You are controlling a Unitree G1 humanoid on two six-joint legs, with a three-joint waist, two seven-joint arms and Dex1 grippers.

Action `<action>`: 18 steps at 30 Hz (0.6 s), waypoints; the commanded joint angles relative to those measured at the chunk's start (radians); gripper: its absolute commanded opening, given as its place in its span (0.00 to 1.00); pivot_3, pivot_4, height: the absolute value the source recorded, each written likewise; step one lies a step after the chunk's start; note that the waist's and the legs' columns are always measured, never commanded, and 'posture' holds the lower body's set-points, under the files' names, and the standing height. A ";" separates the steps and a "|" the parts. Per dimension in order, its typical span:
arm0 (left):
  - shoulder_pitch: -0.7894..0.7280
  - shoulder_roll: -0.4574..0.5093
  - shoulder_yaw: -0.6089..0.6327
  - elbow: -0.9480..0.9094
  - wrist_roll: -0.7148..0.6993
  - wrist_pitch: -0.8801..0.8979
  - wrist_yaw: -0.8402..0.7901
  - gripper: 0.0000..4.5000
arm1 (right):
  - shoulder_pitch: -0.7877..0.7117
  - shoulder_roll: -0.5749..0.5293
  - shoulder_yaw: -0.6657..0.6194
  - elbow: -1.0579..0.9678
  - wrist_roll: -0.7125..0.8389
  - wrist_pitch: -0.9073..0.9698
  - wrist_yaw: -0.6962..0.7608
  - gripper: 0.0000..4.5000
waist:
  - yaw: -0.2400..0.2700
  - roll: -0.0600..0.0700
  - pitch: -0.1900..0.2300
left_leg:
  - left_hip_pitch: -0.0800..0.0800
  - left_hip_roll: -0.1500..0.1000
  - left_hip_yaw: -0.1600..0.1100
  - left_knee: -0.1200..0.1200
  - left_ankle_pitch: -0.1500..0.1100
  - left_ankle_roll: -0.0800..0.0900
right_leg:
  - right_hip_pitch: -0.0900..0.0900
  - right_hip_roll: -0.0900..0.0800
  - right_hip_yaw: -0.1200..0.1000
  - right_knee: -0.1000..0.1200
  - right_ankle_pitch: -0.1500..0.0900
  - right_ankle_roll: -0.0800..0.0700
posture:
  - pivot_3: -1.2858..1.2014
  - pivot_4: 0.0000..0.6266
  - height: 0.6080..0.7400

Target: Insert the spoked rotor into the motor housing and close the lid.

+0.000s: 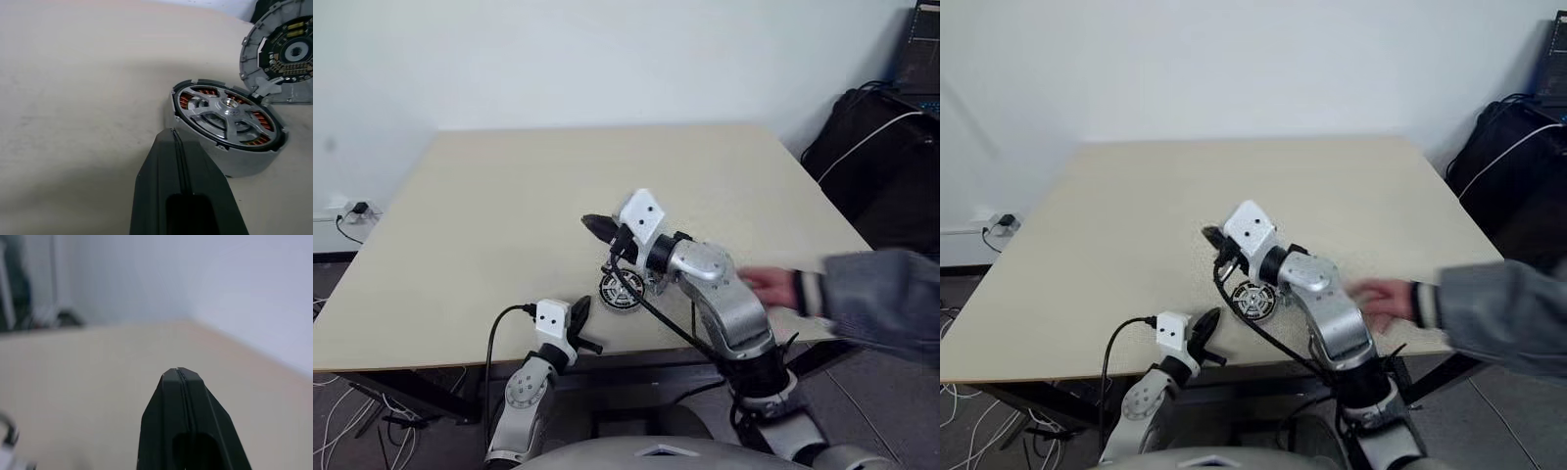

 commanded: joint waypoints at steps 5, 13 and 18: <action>-0.025 0.024 -0.013 -0.037 0.001 -0.022 -0.018 0.00 | 0.094 0.020 -0.019 -0.160 0.079 -0.058 -0.088 0.00 | -0.004 0.001 0.000 | 0.002 0.000 0.000 0.001 0.000 0.000 | 0.001 0.000 0.000 0.000 0.000 0.000 | 0.52 0.00 1.00; -0.047 0.029 -0.017 -0.020 -0.007 -0.013 -0.030 0.00 | 0.106 -0.015 -0.005 -0.157 0.109 -0.035 -0.106 0.00 | -0.010 0.001 0.000 | 0.003 0.000 0.000 0.001 0.001 0.001 | 0.002 0.000 0.000 0.000 0.000 0.000 | 0.52 0.00 1.00; -0.039 0.030 -0.018 -0.019 -0.010 -0.017 -0.033 0.00 | 0.103 -0.029 0.003 -0.155 0.119 -0.024 -0.120 0.00 | -0.009 0.001 0.000 | 0.002 0.000 0.000 0.001 0.000 0.001 | 0.001 0.000 0.000 0.000 0.000 0.000 | 0.52 0.00 1.00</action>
